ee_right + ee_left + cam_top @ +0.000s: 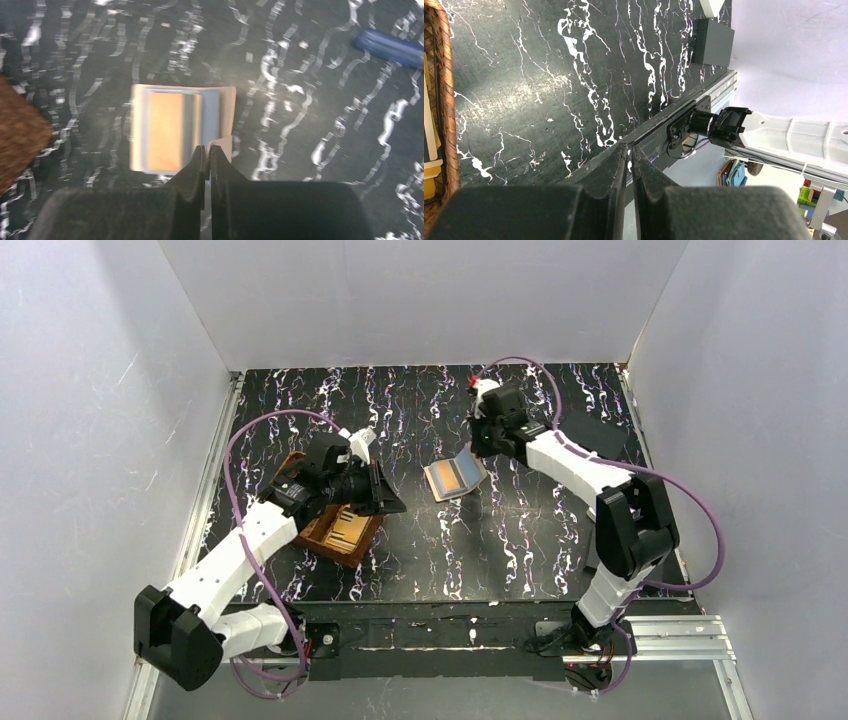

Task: Put the credit cards into the card holder
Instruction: Close the card holder at the center of the board.

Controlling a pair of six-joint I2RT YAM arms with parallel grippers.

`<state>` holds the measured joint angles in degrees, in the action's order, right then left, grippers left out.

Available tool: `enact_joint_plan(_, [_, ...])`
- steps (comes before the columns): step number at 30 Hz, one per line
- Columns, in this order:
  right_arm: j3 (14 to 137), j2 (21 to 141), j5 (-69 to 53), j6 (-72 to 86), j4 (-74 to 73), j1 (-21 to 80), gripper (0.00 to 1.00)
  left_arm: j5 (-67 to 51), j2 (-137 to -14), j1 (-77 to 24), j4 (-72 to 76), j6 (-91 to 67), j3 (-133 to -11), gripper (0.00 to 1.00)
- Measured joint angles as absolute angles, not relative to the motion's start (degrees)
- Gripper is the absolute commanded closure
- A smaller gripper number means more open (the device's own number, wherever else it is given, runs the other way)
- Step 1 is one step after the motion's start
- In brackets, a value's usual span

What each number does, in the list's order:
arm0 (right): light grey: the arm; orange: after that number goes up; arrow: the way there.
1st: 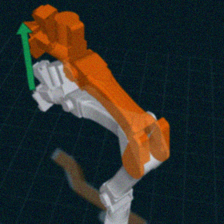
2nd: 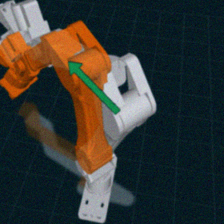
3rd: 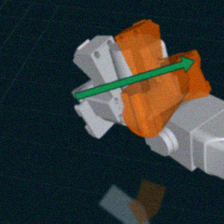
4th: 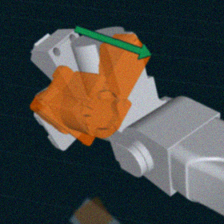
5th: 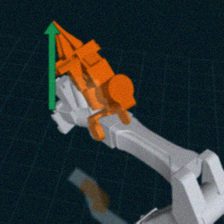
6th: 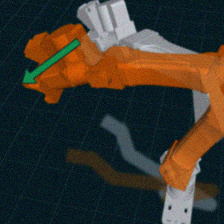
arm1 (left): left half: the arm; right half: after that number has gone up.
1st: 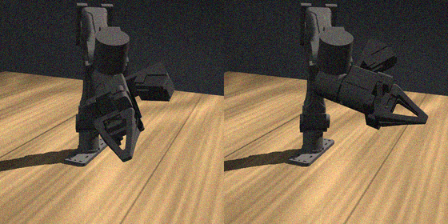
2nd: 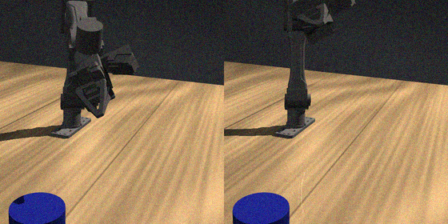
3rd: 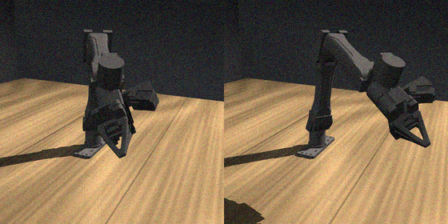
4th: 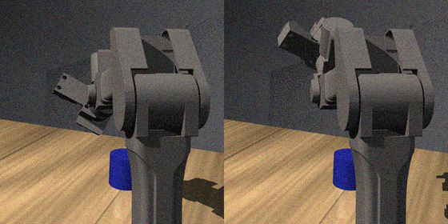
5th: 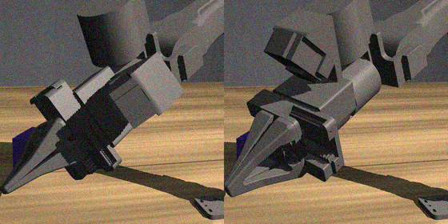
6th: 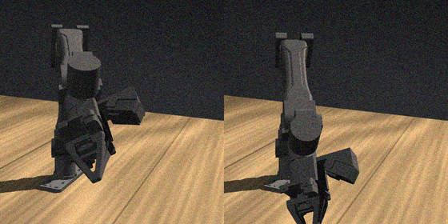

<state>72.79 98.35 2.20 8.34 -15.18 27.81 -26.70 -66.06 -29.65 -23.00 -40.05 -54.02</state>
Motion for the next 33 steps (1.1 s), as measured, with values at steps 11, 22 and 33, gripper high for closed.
enact_joint_plan(11, [81.5, 107.5, 5.8, 16.2, -19.0, 43.5, 0.82, -26.0, -57.1, -29.6, -23.9, -41.0, -49.6, 0.93])
enact_joint_plan(22, [73.9, 109.8, -9.3, 19.8, -12.4, 41.7, 0.25, -26.0, -57.2, -29.6, -22.1, -42.2, -48.9, 0.93])
enact_joint_plan(33, [67.5, 87.6, -16.1, 7.3, -16.0, 41.0, 0.02, -26.1, -69.2, -29.6, -16.2, -46.8, -52.0, 0.89])
